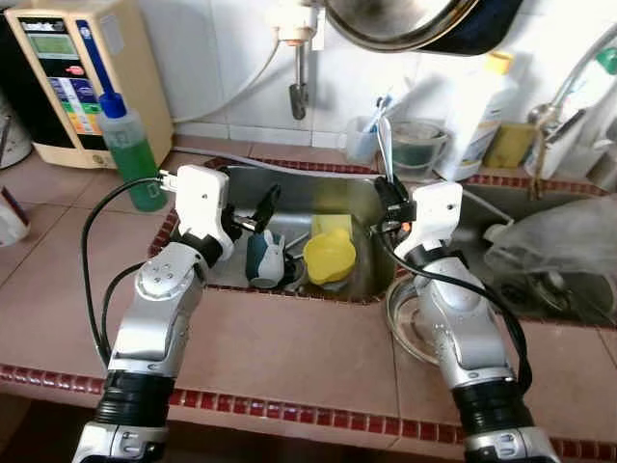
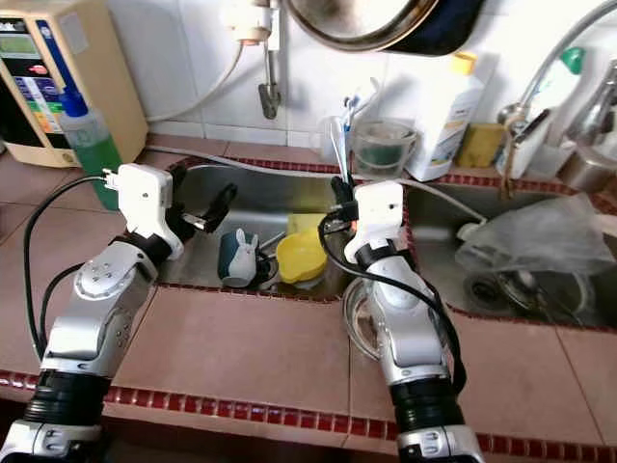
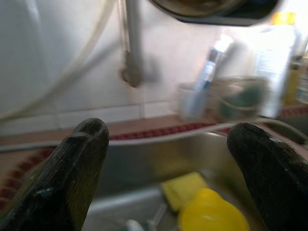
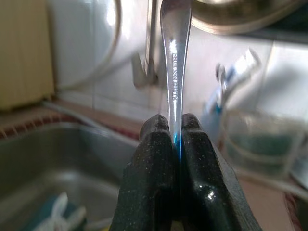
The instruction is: Kitchen organization
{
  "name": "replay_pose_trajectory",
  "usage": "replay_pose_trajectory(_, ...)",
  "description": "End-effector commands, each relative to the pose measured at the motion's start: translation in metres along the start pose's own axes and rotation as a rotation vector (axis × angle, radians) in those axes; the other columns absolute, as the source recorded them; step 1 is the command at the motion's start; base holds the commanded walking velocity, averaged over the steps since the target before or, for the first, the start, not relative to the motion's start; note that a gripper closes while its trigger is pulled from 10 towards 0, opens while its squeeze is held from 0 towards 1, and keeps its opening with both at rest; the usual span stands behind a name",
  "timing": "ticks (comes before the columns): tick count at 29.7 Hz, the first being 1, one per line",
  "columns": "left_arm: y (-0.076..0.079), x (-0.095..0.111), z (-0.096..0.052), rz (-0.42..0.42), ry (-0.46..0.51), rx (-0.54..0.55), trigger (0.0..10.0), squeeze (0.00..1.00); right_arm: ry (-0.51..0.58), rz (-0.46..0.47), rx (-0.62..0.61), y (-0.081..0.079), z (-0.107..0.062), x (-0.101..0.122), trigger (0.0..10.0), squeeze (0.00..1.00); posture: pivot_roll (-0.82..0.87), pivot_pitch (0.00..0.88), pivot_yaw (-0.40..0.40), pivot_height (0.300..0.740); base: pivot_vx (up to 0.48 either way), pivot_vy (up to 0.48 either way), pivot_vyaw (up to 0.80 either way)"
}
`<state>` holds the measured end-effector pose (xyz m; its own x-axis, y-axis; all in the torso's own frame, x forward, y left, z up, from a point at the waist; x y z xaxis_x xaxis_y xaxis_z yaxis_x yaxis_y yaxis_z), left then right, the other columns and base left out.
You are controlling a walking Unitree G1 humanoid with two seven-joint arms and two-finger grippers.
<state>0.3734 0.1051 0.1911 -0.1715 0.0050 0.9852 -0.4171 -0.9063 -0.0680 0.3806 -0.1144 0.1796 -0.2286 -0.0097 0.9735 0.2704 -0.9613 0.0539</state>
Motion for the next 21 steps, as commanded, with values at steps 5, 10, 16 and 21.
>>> replay_pose_trajectory(5, -0.003, 0.007, -0.001, 0.027, 0.01, -0.001, 10.0, 0.0, -0.074, 0.065, -0.052, 0.009, 0.004, -0.007, 10.0, 0.0, -0.02, 0.021, -0.015, 0.74, 0.0, 0.0, 0.0)
replay_pose_trajectory(10, 0.004, 0.009, -0.004, 0.067, 0.011, -0.05, 10.0, 0.0, -0.079, 0.072, -0.033, 0.017, 0.005, -0.005, 10.0, 0.0, -0.02, 0.022, -0.013, 0.74, 0.0, 0.0, 0.0)
replay_pose_trajectory(16, 0.021, 0.005, -0.013, 0.088, -0.004, -0.131, 10.0, 0.0, -0.051, 0.042, 0.04, 0.016, 0.005, 0.005, 10.0, 0.0, -0.03, 0.054, -0.003, 0.74, 0.0, 0.0, 0.0)
replay_pose_trajectory(21, 0.031, -0.002, -0.026, 0.106, -0.039, -0.187, 10.0, 0.0, -0.065, 0.036, 0.072, 0.014, 0.006, 0.007, 10.0, 0.0, -0.02, 0.103, -0.003, 0.74, 0.0, 0.0, 0.0)
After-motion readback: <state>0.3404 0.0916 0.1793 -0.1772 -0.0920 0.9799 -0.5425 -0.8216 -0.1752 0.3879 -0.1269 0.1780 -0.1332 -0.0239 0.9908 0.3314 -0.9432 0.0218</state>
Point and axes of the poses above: a point about 5 cm out from each wrist's last joint towards the gripper, its own z axis pointing out of the wrist towards the gripper, its own x axis along the axis of the wrist's last joint, y = z × x, the point moved 5 cm from there along z, pointing out of the wrist towards the gripper, and after that the axes turned 1 degree about z, right-handed, at the moved point
